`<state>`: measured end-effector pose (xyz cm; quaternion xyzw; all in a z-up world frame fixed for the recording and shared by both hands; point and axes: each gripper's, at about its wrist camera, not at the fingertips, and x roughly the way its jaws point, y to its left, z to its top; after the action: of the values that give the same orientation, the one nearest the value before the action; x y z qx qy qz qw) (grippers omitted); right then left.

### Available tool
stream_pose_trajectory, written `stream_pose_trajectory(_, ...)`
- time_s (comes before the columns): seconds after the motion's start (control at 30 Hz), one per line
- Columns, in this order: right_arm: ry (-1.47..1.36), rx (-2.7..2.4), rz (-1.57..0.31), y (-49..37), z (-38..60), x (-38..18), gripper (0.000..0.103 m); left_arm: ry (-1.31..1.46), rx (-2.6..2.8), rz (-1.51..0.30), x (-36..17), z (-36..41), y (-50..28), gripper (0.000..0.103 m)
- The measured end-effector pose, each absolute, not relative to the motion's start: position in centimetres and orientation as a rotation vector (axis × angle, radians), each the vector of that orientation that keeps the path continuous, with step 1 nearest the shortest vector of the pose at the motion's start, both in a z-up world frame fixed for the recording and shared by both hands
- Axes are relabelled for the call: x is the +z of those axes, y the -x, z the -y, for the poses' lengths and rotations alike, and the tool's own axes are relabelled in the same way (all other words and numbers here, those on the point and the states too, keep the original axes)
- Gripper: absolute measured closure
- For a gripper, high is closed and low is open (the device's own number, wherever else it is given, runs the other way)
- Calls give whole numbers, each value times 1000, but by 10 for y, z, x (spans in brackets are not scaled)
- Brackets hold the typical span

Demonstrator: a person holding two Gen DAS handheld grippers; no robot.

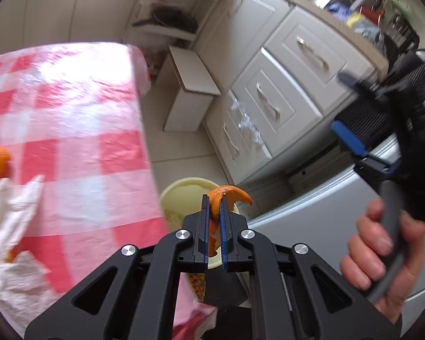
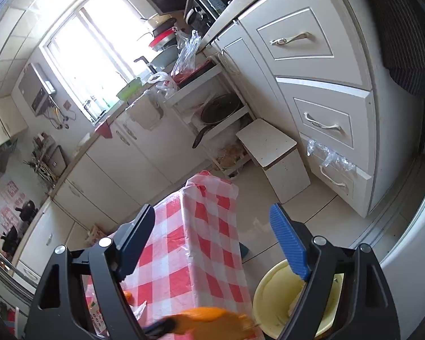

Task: Collect trash
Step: 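Carry both held pieces to the yellow bin and open both tools over it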

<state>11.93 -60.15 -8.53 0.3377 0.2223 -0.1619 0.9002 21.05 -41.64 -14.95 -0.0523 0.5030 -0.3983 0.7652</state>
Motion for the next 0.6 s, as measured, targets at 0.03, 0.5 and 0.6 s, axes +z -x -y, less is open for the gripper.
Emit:
stream_pose_trajectory(0.03, -709, -334, -457, -118, 605, -86, 23, 104, -867, -1112, -156, 428, -210, 97)
stream_pose_trajectory(0.5, -741, -289, -440, -122, 604, -78, 23, 65, -837, -1047, -128, 440, -203, 43)
stream_pose_trajectory(0.6, -735, -268, -455, -129, 595, -77, 23, 82, -791, -991, -104, 394, -208, 37)
